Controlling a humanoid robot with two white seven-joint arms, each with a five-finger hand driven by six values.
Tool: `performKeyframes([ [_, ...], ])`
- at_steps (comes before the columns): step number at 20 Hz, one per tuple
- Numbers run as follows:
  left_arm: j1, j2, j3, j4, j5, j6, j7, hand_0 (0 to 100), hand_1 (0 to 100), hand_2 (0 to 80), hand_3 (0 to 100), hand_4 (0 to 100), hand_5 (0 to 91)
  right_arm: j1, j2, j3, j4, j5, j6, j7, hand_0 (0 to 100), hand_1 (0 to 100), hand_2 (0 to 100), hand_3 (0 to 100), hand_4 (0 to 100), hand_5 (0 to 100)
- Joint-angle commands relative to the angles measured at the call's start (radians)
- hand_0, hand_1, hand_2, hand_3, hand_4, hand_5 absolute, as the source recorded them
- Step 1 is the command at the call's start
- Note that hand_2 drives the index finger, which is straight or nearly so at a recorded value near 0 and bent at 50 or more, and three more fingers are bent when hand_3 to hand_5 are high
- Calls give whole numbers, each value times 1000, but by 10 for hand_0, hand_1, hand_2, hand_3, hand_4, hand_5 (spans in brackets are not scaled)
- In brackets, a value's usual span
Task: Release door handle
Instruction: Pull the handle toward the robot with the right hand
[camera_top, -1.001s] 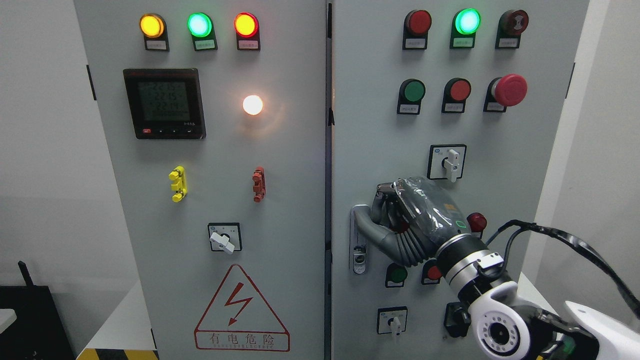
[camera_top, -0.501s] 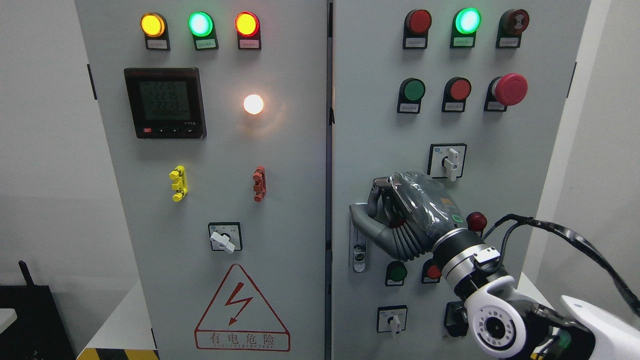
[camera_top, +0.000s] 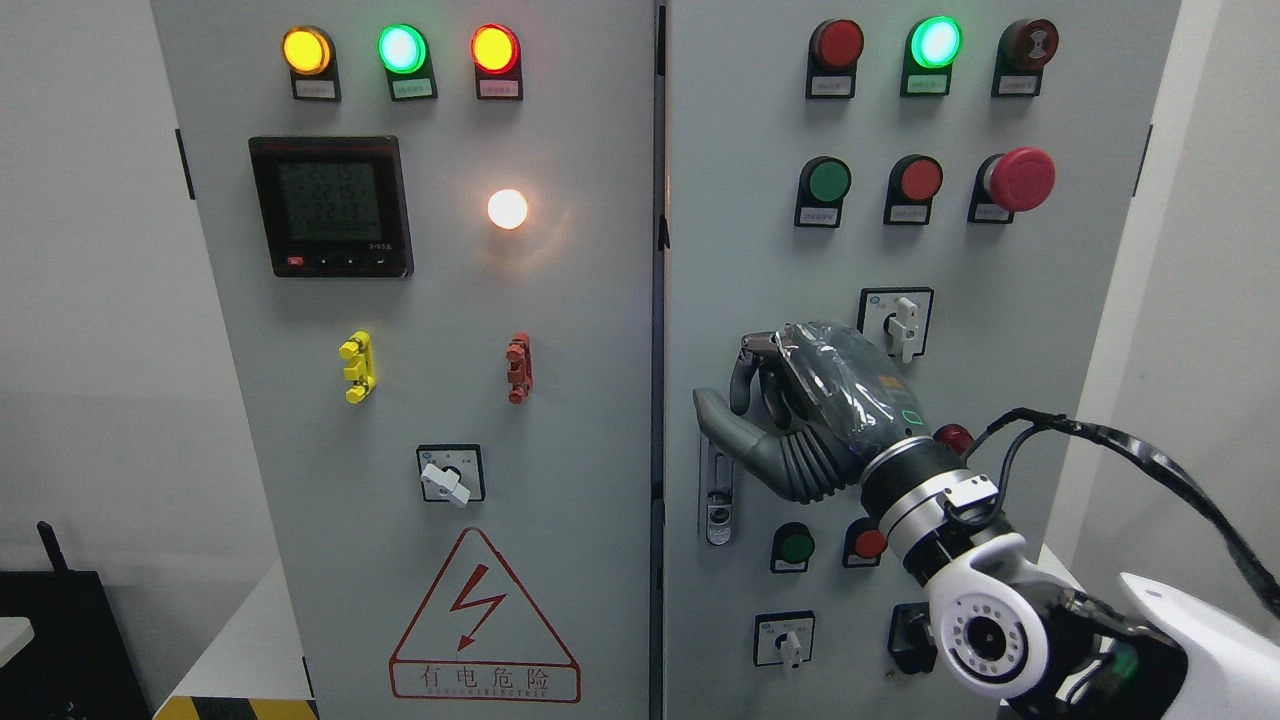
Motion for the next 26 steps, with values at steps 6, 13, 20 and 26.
performKeyframes([
  [6,-3,0,2,9,0,-1,0,120,389,0,0,0,0,-16,26,0,21,12,-62,-58,506,393,659,1000,960,1000],
  [13,-2,0,2,9,0,-1,0,120,389,0,0,0,0,-19,26,0,21,15,-82,-100,494,383,698,1000,948,1000],
  [20,-3,0,2,9,0,-1,0,120,389,0,0,0,0,-29,26,-1,20,53,-132,-140,474,383,757,1000,952,997],
  [26,-3,0,2,9,0,-1,0,120,389,0,0,0,0,-27,26,-3,18,98,-158,-166,453,382,800,1000,936,994],
])
